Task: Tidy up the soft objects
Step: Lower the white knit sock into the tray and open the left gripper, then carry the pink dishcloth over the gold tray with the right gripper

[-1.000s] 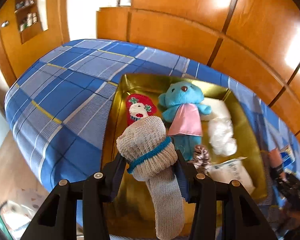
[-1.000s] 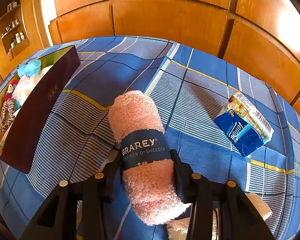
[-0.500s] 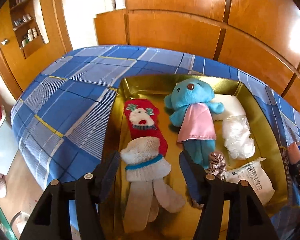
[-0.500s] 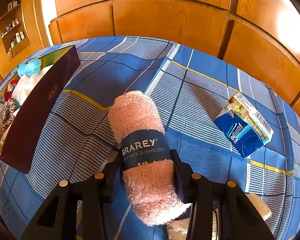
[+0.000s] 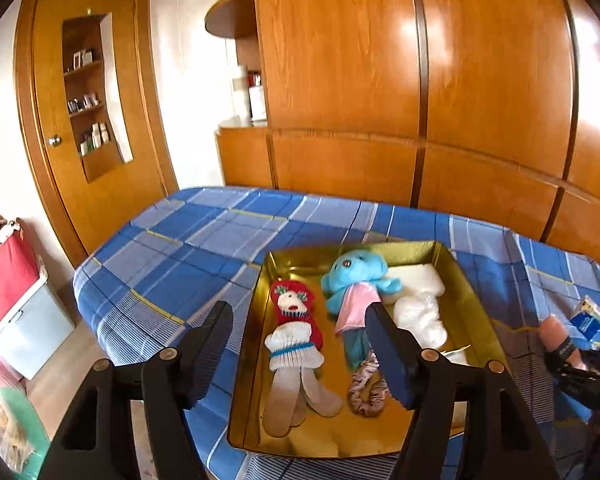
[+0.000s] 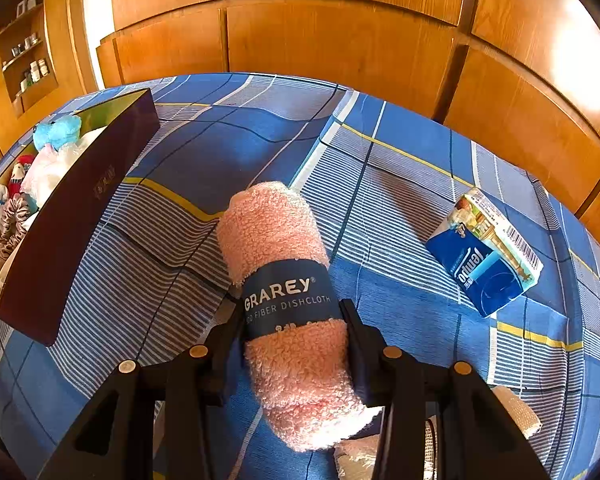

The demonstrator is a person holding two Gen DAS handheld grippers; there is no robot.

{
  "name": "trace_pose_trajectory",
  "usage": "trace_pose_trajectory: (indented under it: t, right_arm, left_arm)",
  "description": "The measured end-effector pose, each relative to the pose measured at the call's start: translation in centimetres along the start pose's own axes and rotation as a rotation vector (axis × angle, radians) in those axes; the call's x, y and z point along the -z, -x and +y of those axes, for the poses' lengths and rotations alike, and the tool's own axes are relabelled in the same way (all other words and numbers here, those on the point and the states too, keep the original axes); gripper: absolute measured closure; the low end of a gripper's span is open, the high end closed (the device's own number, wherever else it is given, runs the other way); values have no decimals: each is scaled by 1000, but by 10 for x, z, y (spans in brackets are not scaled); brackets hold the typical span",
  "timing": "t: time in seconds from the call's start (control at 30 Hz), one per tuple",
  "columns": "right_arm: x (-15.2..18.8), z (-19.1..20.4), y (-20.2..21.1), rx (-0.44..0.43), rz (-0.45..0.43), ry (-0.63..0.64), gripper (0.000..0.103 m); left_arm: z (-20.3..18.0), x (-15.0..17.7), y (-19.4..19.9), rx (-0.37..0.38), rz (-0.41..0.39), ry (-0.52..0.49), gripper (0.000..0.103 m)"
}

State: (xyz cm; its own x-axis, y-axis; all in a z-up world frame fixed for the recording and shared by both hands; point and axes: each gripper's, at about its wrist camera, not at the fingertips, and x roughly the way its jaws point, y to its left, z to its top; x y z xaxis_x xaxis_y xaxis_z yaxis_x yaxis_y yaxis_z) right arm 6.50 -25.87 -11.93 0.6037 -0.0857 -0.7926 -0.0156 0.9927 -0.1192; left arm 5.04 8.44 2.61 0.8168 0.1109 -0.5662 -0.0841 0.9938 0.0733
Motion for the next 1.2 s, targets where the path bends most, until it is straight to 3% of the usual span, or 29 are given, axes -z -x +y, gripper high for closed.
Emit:
trace_pose_trajectory:
  t: [0.37, 0.73, 1.2]
  right_arm:
    - [-1, 1, 0, 8, 5, 6, 60]
    - [-3, 5, 0, 33, 22, 6, 62]
    - [-13, 6, 10, 35, 46, -41, 67]
  left_arm:
    - [0, -1, 30, -16, -46, -14, 33]
    - [6, 4, 36, -21, -54, -13, 33]
    - [2, 14, 34, 23, -32, -25, 33]
